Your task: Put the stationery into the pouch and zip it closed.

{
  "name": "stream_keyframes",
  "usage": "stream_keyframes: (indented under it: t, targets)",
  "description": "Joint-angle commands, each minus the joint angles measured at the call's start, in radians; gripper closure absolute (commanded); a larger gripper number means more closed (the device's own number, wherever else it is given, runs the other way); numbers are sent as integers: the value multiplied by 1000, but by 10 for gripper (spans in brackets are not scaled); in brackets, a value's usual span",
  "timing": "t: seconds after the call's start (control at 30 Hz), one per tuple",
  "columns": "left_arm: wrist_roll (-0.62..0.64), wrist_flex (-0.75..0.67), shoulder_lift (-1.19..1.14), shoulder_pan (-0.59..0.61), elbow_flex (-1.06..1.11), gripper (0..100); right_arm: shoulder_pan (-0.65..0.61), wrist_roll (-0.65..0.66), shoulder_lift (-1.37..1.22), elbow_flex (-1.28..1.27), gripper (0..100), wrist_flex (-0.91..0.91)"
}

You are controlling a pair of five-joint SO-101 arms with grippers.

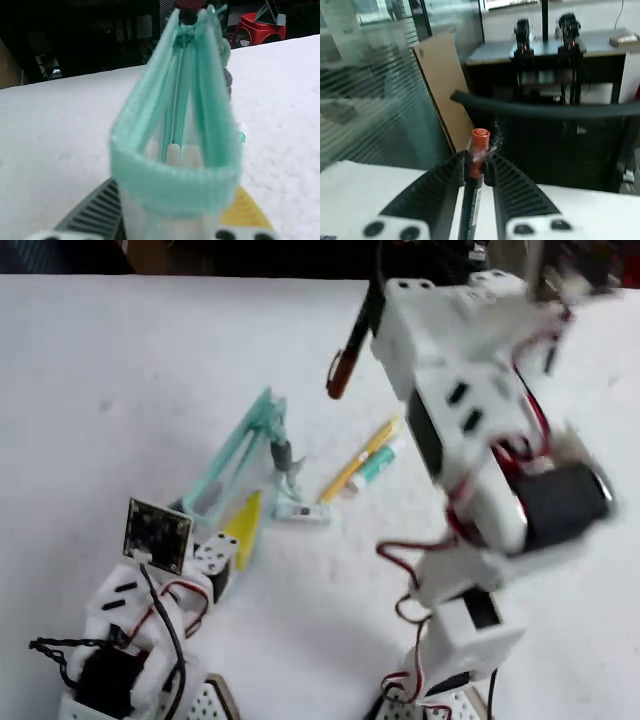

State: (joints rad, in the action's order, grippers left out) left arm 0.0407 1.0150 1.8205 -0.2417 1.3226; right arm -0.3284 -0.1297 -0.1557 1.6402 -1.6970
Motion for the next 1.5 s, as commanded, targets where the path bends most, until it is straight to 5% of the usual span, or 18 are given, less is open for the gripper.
stream_keyframes:
  t: [0.0,0.37,0.57,0.9,1.3,1.47]
  targets:
    - [14,-9,8,-19,-12,812,-12,23,111,-63,983,-28]
    - [15,-9,8,-19,-12,808,-216,60,510,-703,982,113]
    - [15,-9,8,-19,-12,807,-306,57,521,-867,982,404]
    - [15,-9,8,-19,-12,807,-406,57,524,-1152,982,567]
    - [15,-14,8,-13,-12,807,-447,69,532,-1263,981,432]
    - [15,-14,8,-13,-12,807,-529,241,532,-1263,925,364]
